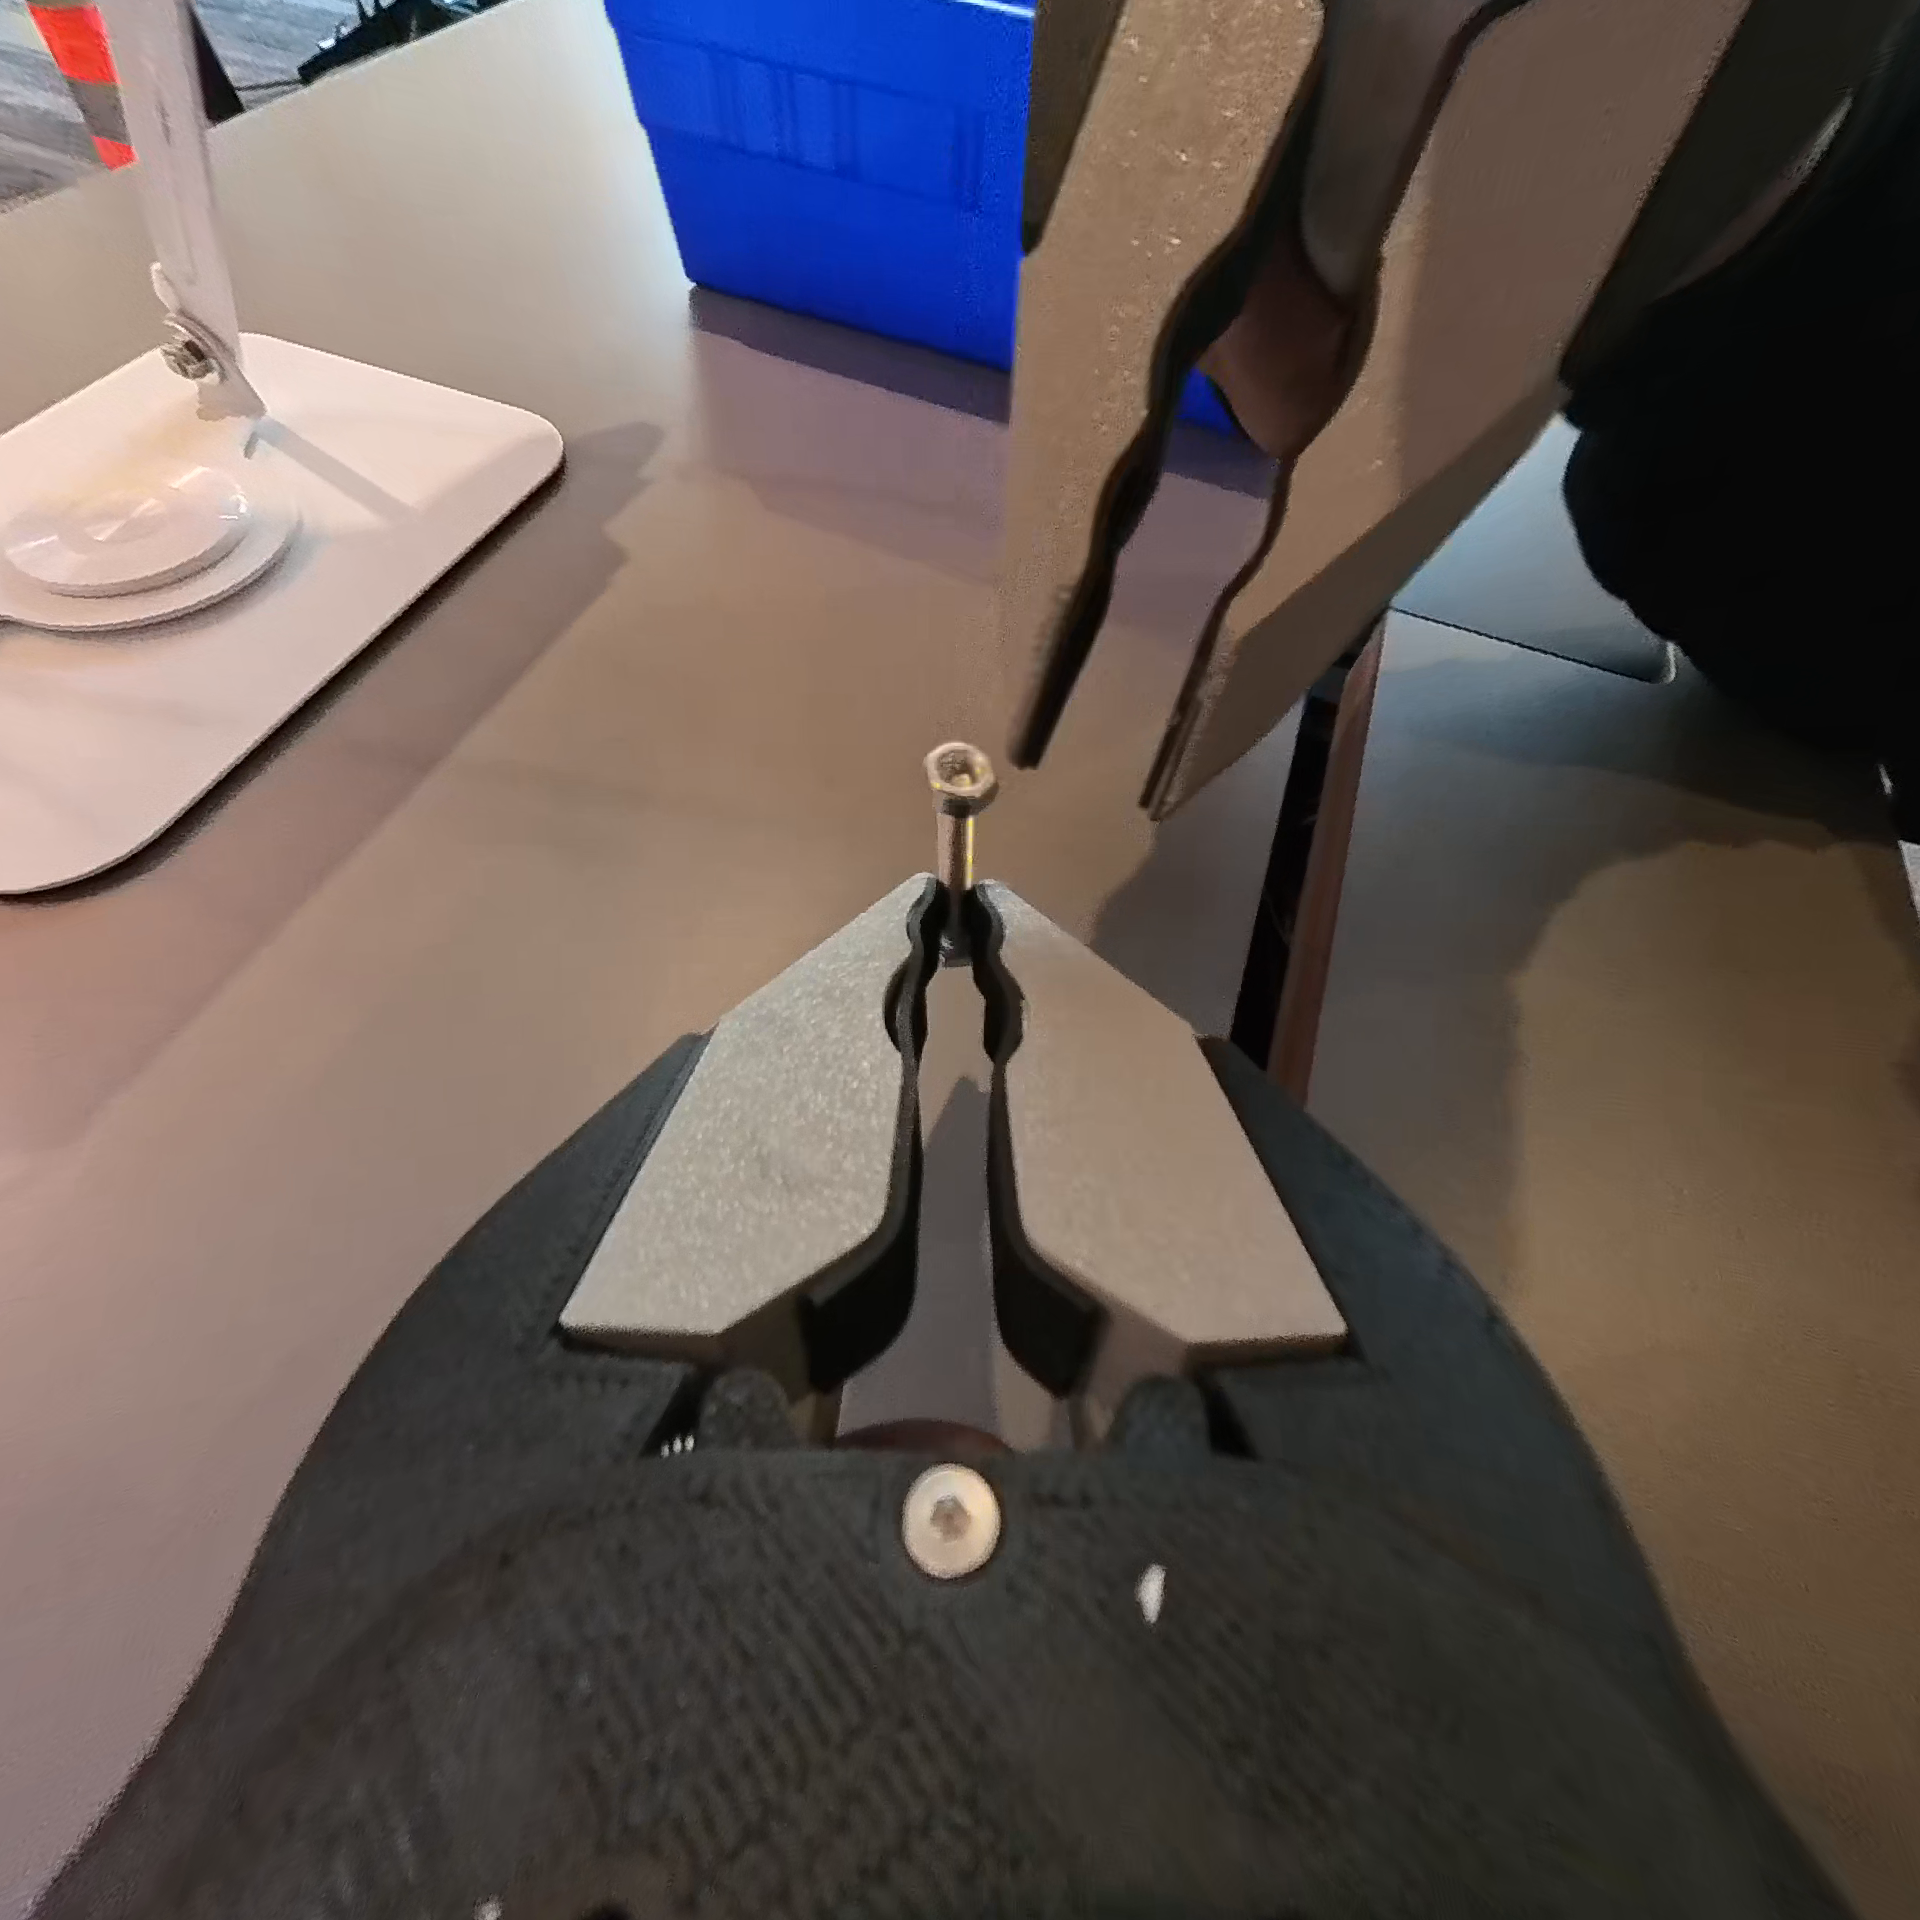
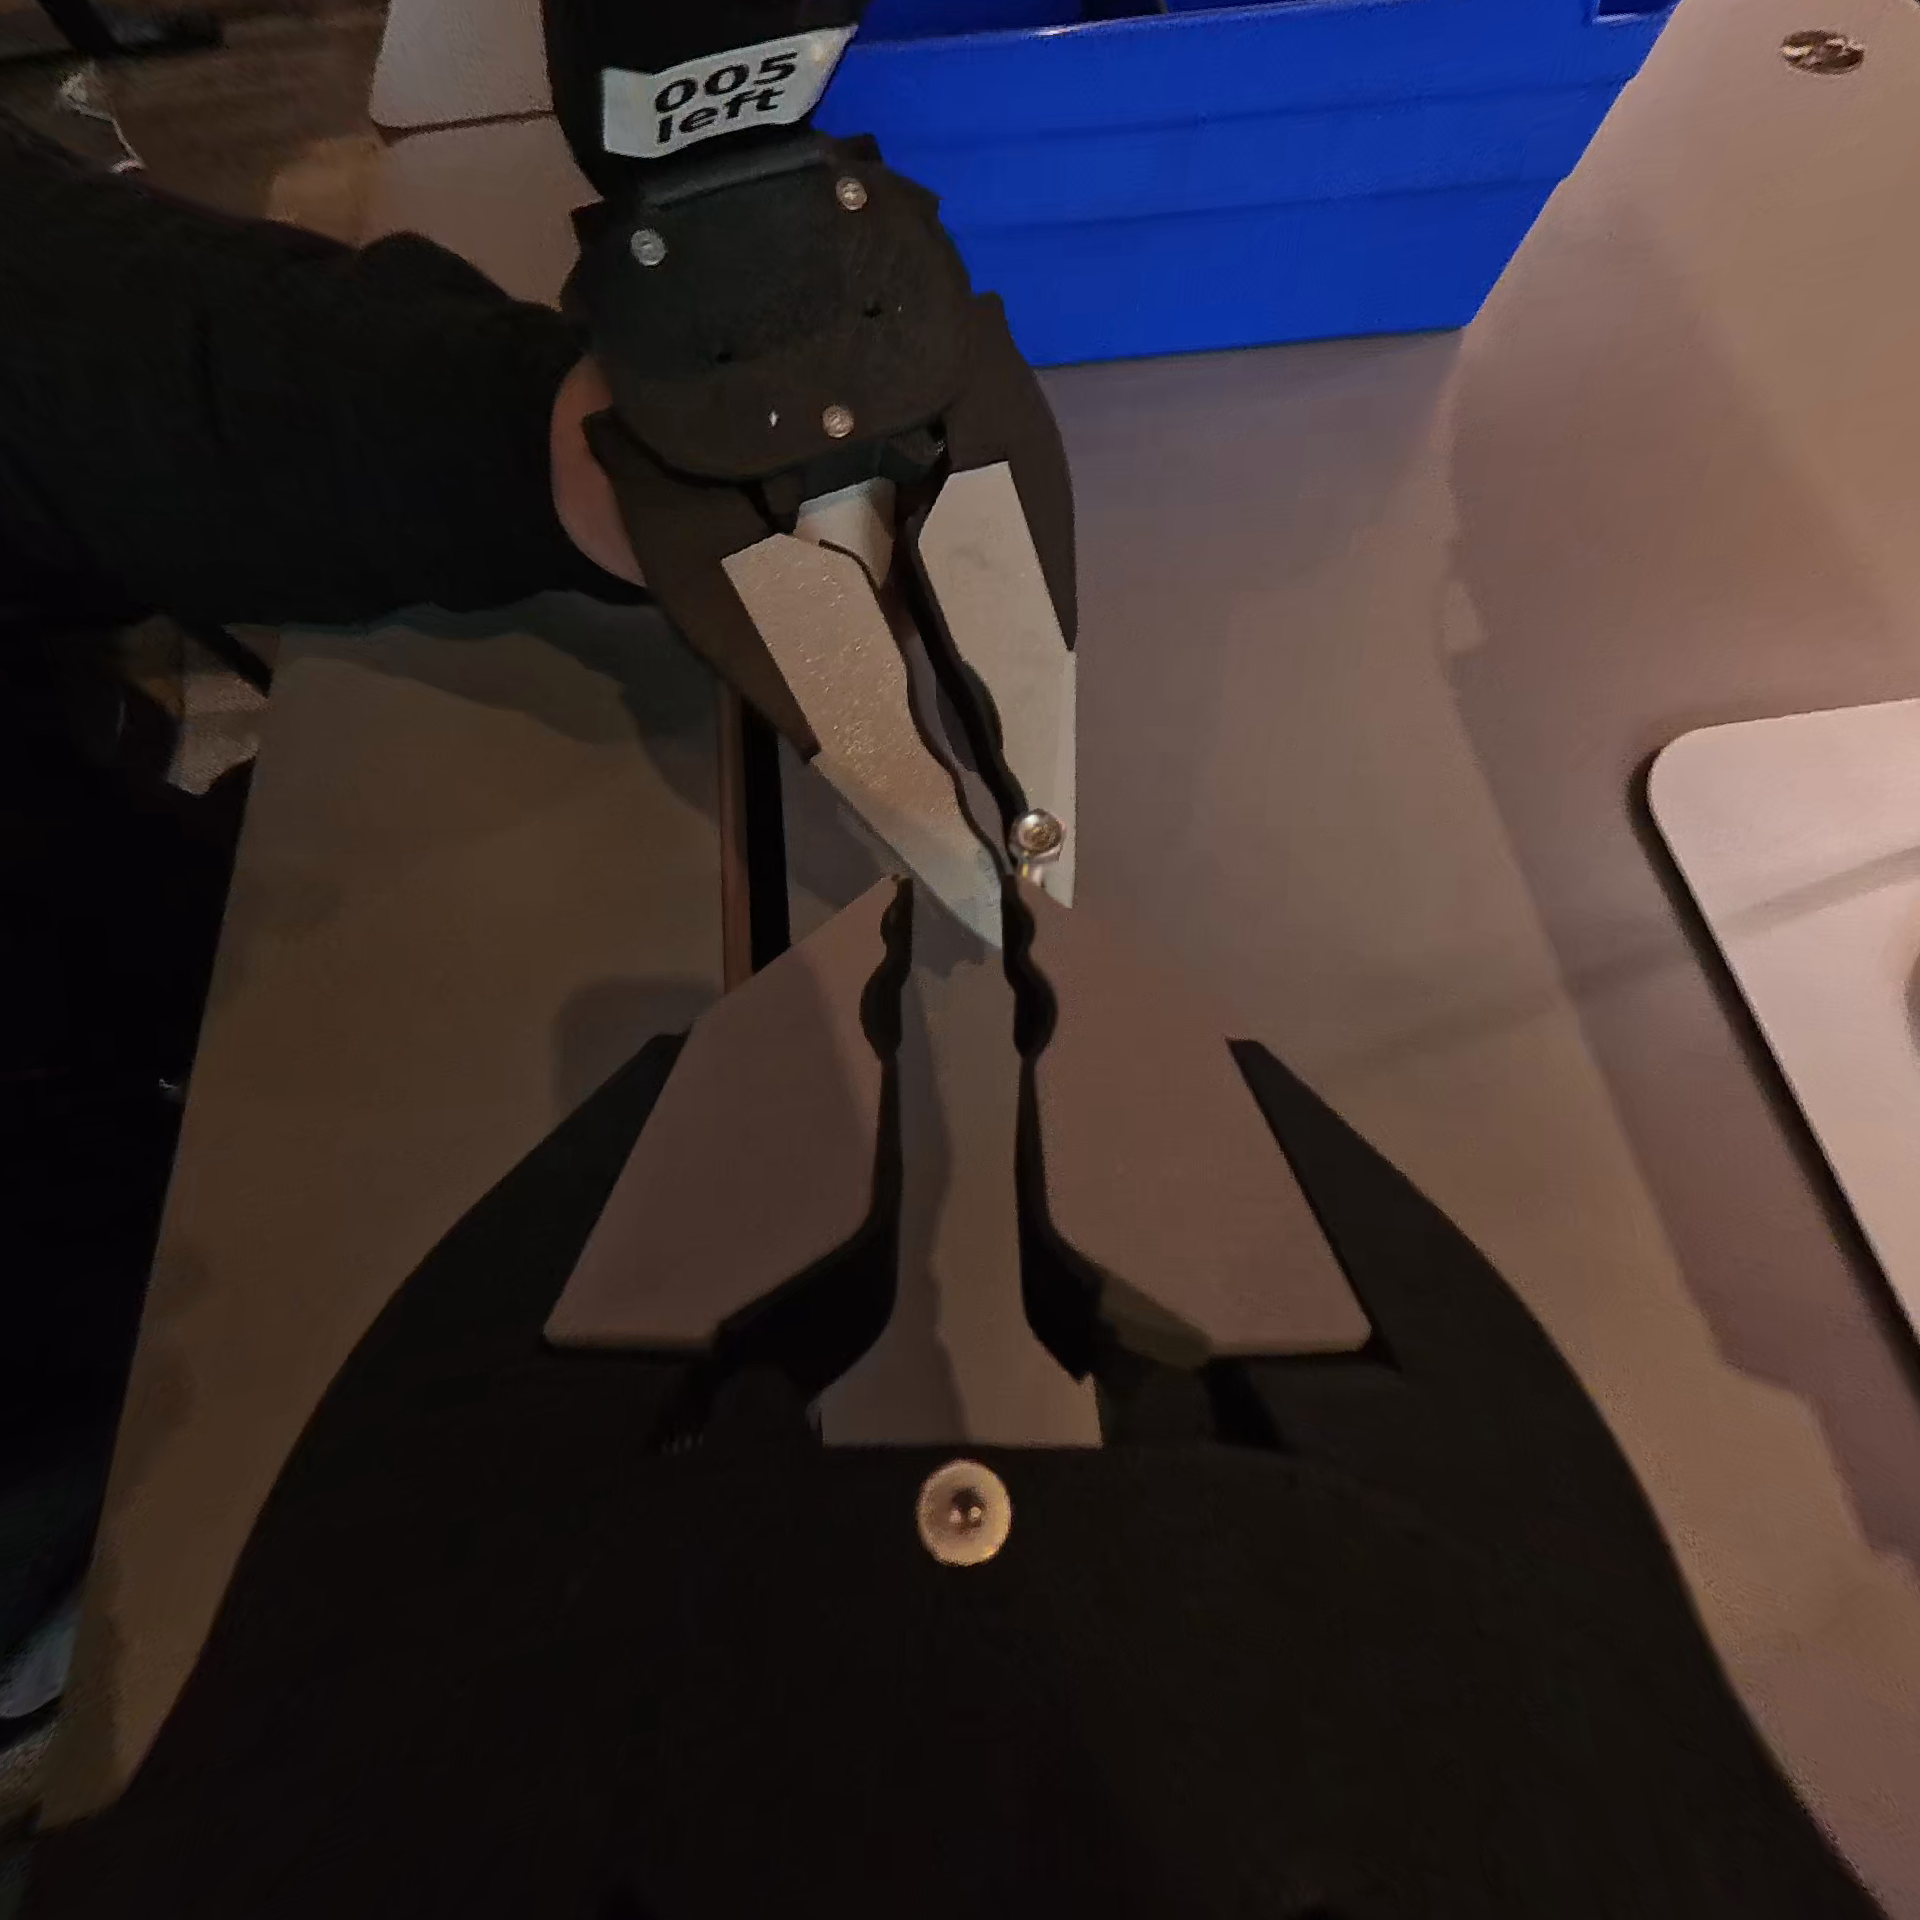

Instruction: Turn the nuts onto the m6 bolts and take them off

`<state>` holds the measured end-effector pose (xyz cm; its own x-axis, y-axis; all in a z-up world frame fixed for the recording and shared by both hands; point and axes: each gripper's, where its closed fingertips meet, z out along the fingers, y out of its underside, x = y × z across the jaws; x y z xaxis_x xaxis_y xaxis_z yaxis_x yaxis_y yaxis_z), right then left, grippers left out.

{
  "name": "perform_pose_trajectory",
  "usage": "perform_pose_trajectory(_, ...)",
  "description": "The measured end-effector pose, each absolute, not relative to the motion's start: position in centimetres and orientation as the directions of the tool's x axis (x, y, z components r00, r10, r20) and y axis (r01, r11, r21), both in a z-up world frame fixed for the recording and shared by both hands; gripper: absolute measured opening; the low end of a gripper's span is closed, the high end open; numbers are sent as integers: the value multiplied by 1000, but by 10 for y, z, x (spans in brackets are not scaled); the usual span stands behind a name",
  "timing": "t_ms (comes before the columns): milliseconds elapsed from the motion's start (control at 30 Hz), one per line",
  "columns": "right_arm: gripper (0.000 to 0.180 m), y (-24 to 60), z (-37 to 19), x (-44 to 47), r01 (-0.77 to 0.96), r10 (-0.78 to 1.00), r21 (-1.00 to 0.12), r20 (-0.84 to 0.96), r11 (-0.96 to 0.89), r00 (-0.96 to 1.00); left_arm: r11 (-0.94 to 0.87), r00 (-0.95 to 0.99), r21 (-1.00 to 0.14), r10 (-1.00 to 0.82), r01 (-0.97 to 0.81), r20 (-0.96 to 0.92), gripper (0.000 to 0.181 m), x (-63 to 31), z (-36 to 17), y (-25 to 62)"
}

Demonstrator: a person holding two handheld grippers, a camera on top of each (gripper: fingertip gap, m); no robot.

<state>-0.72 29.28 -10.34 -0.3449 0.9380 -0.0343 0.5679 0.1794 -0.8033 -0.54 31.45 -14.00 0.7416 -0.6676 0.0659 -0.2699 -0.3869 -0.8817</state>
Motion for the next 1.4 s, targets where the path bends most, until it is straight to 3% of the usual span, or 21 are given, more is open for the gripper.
perform_pose_trajectory(500,16,297,-103,-10,566,948,-806,-19,173,-318,-387,728,-875,-683,-291,60,2,-1,-143,312)
perform_pose_trajectory(567,0,293,-105,-5,574,938,-800,-42,175,-345,-390,739,-877,-671,-279,63,2,-4,-141,313)
perform_pose_trajectory(667,4,298,-103,-7,562,947,-809,-19,174,-321,-396,732,-880,-676,-262,86,2,-4,-140,312)
perform_pose_trajectory(767,19,303,-99,-12,547,955,-823,-21,151,-295,-385,718,-878,-692,-286,69,2,1,-142,311)
perform_pose_trajectory(900,7,300,-102,-14,546,947,-816,7,191,-321,-385,709,-876,-702,-290,73,2,2,-142,309)
perform_pose_trajectory(1400,7,301,-105,-16,551,964,-825,-29,127,-265,-376,726,-875,-686,-303,43,2,0,-143,312)
